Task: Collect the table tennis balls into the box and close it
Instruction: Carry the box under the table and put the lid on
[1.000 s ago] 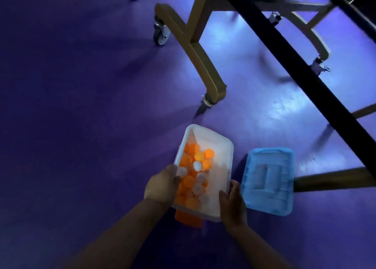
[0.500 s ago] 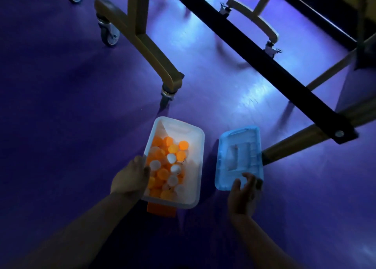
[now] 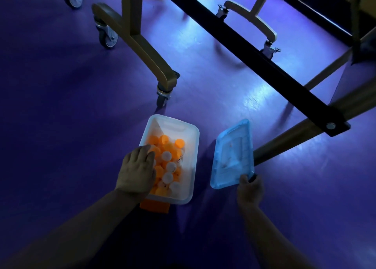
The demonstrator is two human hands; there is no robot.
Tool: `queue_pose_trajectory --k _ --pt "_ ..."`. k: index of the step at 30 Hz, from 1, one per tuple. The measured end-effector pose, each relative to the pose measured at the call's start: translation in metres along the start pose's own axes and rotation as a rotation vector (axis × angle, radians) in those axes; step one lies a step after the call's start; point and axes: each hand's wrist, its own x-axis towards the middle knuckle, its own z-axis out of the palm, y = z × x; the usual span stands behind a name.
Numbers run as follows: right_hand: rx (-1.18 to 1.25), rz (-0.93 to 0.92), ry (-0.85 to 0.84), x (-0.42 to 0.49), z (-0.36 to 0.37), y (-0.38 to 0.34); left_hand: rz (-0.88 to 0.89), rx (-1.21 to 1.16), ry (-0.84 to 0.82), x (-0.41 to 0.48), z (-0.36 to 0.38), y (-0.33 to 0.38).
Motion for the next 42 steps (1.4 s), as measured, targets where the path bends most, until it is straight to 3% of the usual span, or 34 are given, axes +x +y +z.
queue_pose_trajectory --k 6,10,16,21,27,31,34,38,42 --pt "0.295 -0.3 0.047 -0.047 0.015 -0.048 -0.141 -0.102 0.014 0.0 -0.011 -0.009" --pt "0.0 -0.615 -0.137 -0.074 0.02 -0.074 -0.27 -0.215 0.084 -0.001 -0.018 -0.024" --pt "-0.167 -1.276 -0.042 -0.122 0.046 -0.095 -0.336 -0.335 0.132 -0.005 -0.025 -0.055" --pt "-0.29 -1.533 -0.014 -0.15 0.082 -0.089 -0.378 -0.367 0.127 -0.009 -0.025 -0.073" --pt "-0.554 -1.434 -0.164 -0.162 0.12 -0.087 -0.443 -0.419 0.137 -0.011 -0.025 -0.081" --pt "-0.406 -1.437 -0.359 -0.157 0.12 -0.085 -0.417 -0.431 0.141 -0.01 -0.027 -0.08" --pt "-0.381 -1.455 -0.412 -0.15 0.115 -0.086 -0.403 -0.45 0.105 -0.01 -0.028 -0.077" --pt "-0.331 -1.14 -0.325 -0.117 0.095 -0.08 -0.405 -0.44 -0.004 -0.011 -0.024 -0.068" --pt "-0.471 -0.831 -0.288 -0.089 0.077 -0.064 -0.457 -0.52 -0.268 -0.008 -0.018 -0.054"
